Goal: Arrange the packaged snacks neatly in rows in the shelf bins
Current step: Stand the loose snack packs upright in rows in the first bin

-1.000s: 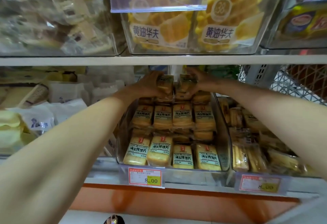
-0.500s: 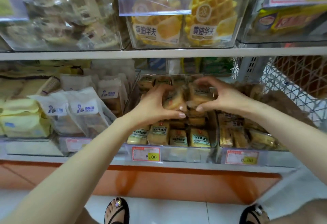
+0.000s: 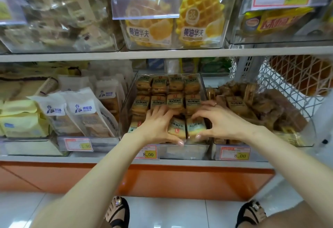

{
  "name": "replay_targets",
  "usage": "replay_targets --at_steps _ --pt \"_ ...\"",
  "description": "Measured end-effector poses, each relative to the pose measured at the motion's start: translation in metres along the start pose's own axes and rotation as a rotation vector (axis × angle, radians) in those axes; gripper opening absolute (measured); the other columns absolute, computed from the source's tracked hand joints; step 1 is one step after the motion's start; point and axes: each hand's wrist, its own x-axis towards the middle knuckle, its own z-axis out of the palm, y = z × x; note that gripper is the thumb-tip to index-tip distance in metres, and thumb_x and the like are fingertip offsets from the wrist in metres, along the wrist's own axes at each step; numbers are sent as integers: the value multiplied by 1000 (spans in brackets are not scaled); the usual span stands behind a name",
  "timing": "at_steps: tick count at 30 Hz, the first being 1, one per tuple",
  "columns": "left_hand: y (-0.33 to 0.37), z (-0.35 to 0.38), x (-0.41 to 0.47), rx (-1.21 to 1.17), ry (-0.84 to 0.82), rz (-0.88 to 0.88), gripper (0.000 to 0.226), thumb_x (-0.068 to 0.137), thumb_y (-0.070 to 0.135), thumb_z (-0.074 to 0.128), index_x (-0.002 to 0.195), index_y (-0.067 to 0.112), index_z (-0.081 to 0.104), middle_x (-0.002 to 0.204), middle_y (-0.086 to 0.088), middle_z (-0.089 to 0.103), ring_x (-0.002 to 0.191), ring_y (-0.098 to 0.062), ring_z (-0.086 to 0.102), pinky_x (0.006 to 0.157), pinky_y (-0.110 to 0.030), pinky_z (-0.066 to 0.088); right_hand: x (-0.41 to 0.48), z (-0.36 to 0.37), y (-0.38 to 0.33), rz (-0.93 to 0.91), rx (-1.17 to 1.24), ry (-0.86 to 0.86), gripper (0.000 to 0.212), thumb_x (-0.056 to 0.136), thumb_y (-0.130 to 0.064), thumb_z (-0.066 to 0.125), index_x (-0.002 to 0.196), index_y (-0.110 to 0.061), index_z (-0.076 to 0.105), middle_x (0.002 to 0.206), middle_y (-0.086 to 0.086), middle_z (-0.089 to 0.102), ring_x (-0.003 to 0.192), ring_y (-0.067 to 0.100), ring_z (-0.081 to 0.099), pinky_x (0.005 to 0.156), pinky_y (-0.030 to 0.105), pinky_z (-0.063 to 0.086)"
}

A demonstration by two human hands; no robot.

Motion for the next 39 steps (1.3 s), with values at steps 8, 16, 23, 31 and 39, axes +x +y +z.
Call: replay_targets --at_steps 8,16,23,31,39 --pt "-9 -6 -7 24 -25 54 55 79 53 62 127 29 52 135 7 47 131 -17 31 104 -38 24 -8 1 6 -63 -122 34 47 79 -57 60 123 -40 53 131 -15 52 140 9 18 117 43 9" --pt "-13 12 -12 -38 100 75 46 75 51 66 101 14 64 110 1 61 108 -18 51 88 -32 35 -5 6 -9 -54 -331 14 48 82 -55 57 124 -32 54 124 -6 56 134 17 29 114 44 -6" --pt "-16 14 -19 101 156 58 58 74 67 39 88 20 70 104 4 68 100 -27 59 78 -39 45 -3 0 -9 -46 -267 -18 43 84 -53 56 123 -35 56 124 -8 58 134 13 28 112 41 -15" --pt "-37 -16 -22 -249 110 15 50 77 41 69 122 22 57 127 4 56 120 -13 48 100 -33 41 -6 3 -8 -29 -178 38 39 85 -50 57 122 -37 55 125 -9 54 131 11 30 116 45 0" --pt "-57 -17 -35 176 -37 1 55 82 50 60 132 31 48 138 10 46 130 -14 34 103 -33 28 4 8 -8 -45 -36 97 37 85 -47 59 120 -33 58 123 -9 56 119 13 44 96 32 40"
